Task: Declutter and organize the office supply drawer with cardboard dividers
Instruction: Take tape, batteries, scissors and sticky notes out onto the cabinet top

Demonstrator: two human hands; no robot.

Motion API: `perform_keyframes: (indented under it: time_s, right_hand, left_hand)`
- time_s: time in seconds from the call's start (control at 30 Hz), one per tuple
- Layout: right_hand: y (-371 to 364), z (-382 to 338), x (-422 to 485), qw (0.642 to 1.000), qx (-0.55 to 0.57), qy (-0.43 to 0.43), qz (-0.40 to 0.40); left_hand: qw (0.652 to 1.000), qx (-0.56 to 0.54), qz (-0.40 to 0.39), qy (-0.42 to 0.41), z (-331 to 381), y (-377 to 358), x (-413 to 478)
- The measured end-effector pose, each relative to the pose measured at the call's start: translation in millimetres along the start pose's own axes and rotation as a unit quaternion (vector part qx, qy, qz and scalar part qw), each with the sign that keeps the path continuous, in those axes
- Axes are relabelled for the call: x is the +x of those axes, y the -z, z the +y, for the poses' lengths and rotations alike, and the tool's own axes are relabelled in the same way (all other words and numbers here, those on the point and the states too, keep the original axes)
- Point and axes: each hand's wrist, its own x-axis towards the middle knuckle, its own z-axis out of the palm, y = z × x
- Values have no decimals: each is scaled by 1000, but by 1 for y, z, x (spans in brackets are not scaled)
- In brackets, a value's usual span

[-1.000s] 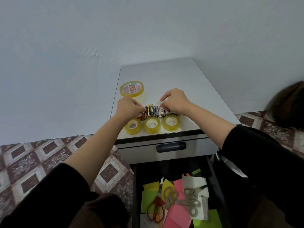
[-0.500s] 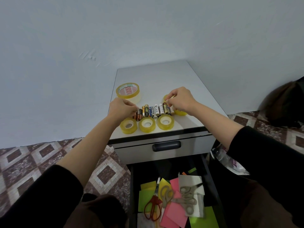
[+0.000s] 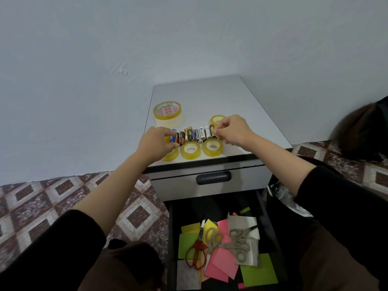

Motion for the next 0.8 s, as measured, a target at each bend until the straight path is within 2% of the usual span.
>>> perform_keyframes:
  time_s: [0.3, 0.47, 0.8]
  right_hand:
    - [7, 11, 29, 998, -47, -5, 29]
    - [11, 19, 39, 996, -81, -15, 28]
    - [11, 28, 41, 997, -69, -33, 29]
  left_hand:
    - [998, 26, -49, -43, 2, -8, 19]
    - [998, -20, -46, -47, 5, -9, 17]
    - [999, -14, -14, -45, 7, -9, 17]
